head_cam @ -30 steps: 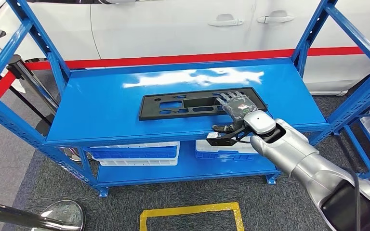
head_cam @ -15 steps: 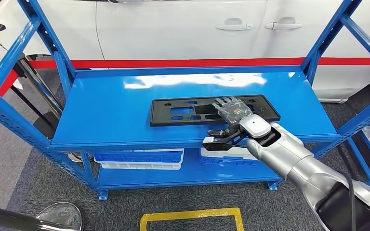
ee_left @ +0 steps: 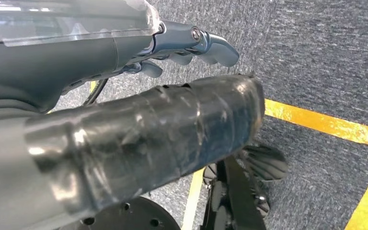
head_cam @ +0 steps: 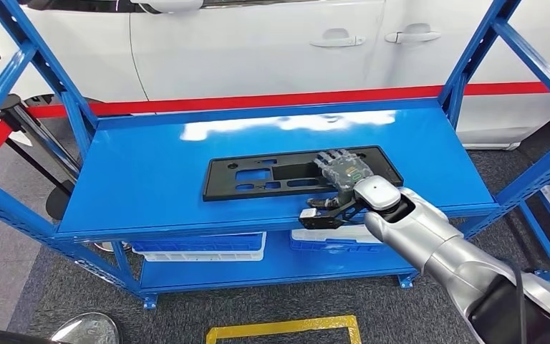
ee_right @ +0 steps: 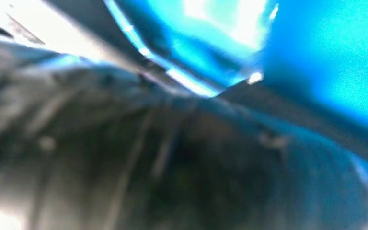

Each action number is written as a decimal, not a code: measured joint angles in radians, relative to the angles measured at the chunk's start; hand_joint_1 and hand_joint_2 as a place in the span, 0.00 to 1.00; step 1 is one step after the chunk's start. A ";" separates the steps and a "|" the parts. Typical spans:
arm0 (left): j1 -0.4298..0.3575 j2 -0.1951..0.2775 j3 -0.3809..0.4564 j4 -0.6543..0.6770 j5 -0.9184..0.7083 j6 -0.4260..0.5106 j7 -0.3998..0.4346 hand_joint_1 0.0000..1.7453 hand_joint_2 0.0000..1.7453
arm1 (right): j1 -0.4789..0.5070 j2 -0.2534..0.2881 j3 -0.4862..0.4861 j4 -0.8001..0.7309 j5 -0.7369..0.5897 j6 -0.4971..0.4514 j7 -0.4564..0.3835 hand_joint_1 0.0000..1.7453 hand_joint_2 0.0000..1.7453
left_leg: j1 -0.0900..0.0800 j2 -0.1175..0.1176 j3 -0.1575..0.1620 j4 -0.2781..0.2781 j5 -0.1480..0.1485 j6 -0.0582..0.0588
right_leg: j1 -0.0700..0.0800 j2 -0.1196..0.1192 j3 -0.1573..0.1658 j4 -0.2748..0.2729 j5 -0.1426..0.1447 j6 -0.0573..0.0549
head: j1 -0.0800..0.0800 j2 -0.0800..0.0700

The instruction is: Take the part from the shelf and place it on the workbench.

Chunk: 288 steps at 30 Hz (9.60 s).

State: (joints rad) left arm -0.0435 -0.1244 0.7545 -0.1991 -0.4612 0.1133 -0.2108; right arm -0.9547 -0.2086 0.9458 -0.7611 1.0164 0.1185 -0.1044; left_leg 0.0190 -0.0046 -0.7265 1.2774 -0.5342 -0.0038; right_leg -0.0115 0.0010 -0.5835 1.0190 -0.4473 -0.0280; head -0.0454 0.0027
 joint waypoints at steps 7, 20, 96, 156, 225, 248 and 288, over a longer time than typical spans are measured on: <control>0.000 0.000 0.020 0.000 0.009 -0.023 -0.018 0.00 0.00 | 0.029 0.010 0.004 0.001 -0.057 0.019 -0.029 0.00 0.75 | -0.005 -0.002 0.088 -0.236 0.115 0.018 | 0.005 0.001 0.006 0.016 -0.026 0.027 | 0.002 0.000; 0.000 0.000 0.043 0.000 -0.005 -0.021 -0.016 0.00 0.00 | 0.053 0.009 0.008 0.015 -0.095 -0.013 -0.040 1.00 1.00 | -0.004 -0.003 0.110 -0.237 0.098 0.041 | -0.027 0.001 -0.011 0.027 -0.014 0.081 | 0.001 0.000; -0.011 -0.002 0.157 0.000 -0.049 -0.057 -0.112 0.00 1.00 | -0.361 -0.305 0.006 -0.494 -0.059 0.224 0.084 1.00 1.00 | 0.018 0.005 0.144 -0.299 0.125 0.045 | -0.032 0.001 -0.094 0.240 -0.133 0.081 | 0.004 0.000; -0.028 -0.011 0.185 0.000 -0.093 -0.066 -0.117 0.00 1.00 | -0.495 -0.097 0.190 -0.561 -0.282 0.317 0.075 1.00 1.00 | -0.017 0.010 0.144 -0.274 0.096 0.055 | -0.002 -0.004 -0.178 0.281 -0.109 0.052 | 0.007 0.000; -0.012 0.029 0.242 -0.001 -0.175 -0.038 -0.061 0.00 1.00 | -0.291 -0.241 0.180 -0.525 -0.259 0.203 0.083 1.00 1.00 | 0.003 0.006 0.050 -0.256 0.177 0.003 | 0.002 -0.001 0.075 0.007 -0.073 0.038 | 0.011 0.000; -0.015 0.031 0.242 -0.002 -0.201 -0.048 -0.066 0.00 1.00 | -0.338 -0.263 0.168 -0.506 -0.220 0.252 0.102 1.00 1.00 | -0.005 0.013 0.150 -0.278 0.095 0.040 | -0.005 -0.005 -0.180 0.276 -0.098 0.043 | 0.013 0.000; -0.012 0.017 0.266 -0.002 -0.225 -0.067 -0.050 0.00 1.00 | -0.538 -0.227 0.135 -0.339 -0.220 0.299 0.138 1.00 1.00 | -0.011 0.015 0.043 -0.251 0.178 0.006 | 0.004 -0.006 0.043 0.014 -0.058 0.016 | 0.011 0.000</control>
State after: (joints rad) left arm -0.0554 -0.1073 1.0206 -0.2007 -0.6864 0.0459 -0.2609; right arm -1.4924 -0.4352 1.0807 -1.1006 0.7963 0.4179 0.0331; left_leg 0.0077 0.0101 -0.6836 1.0269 -0.3564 0.0021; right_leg -0.0073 -0.0045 -0.5409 1.0332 -0.5056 -0.0118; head -0.0344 0.0026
